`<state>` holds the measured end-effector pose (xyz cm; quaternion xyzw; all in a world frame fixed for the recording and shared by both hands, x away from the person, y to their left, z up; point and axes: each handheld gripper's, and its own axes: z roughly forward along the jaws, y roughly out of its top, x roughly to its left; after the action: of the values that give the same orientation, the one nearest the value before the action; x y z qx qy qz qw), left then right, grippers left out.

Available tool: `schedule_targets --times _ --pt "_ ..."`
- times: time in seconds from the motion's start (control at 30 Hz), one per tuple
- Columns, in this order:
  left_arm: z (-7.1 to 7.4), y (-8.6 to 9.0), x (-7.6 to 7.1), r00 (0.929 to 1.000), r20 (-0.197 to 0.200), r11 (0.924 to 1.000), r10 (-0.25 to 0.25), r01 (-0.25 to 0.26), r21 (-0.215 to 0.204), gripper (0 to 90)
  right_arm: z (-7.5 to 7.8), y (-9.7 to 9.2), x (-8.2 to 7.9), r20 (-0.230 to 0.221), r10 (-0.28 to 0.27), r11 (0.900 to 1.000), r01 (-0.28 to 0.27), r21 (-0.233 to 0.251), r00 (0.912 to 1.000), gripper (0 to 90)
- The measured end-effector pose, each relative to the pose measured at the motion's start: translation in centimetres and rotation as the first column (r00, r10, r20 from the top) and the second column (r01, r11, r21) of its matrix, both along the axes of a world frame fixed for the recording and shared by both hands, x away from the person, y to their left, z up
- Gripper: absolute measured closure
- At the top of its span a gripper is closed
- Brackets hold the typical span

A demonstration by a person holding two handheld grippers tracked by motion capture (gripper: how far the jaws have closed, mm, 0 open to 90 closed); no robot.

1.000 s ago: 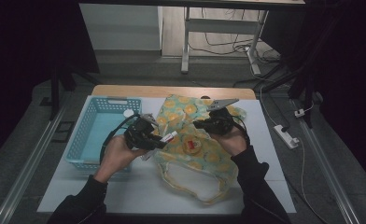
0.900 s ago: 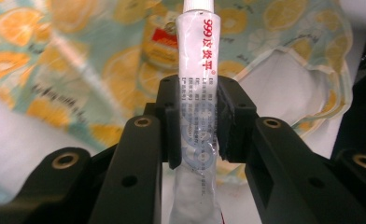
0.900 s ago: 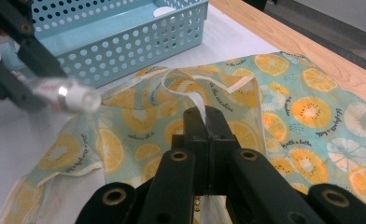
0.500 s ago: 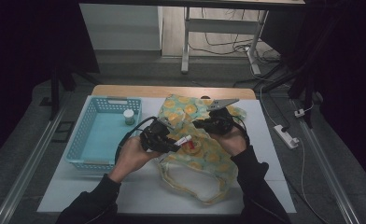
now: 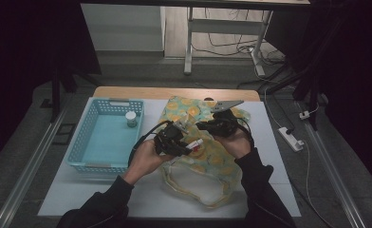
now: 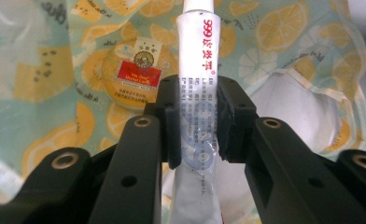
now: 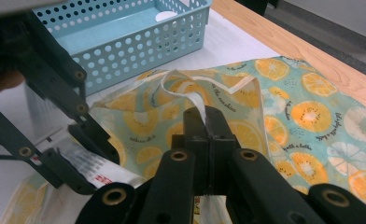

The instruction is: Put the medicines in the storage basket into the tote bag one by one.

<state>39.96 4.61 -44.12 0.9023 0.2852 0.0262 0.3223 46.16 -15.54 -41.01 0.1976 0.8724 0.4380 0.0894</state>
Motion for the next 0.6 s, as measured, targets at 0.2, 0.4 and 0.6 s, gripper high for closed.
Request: schedule_targets --times 0.2,0.4,0.6 --pt "-1.0 -0.7 0.9 0.9997 0.021 0.9998 0.009 -0.01 0.019 72.4 0.1 0.0 0.0 0.003 -0.001 1.0 0.0 0.003 1.0 89.2" --pt "-1.8 -1.0 2.0 0.9981 0.031 0.9981 0.052 -0.053 0.032 72.4 -0.1 0.0 0.0 -0.002 -0.003 1.0 0.003 -0.001 1.0 89.2" --pt "-2.8 -0.9 3.2 0.9937 0.025 0.9921 0.109 -0.11 0.06 72.4 0.0 0.1 0.0 -0.001 -0.01 1.0 0.01 0.001 1.0 89.3"
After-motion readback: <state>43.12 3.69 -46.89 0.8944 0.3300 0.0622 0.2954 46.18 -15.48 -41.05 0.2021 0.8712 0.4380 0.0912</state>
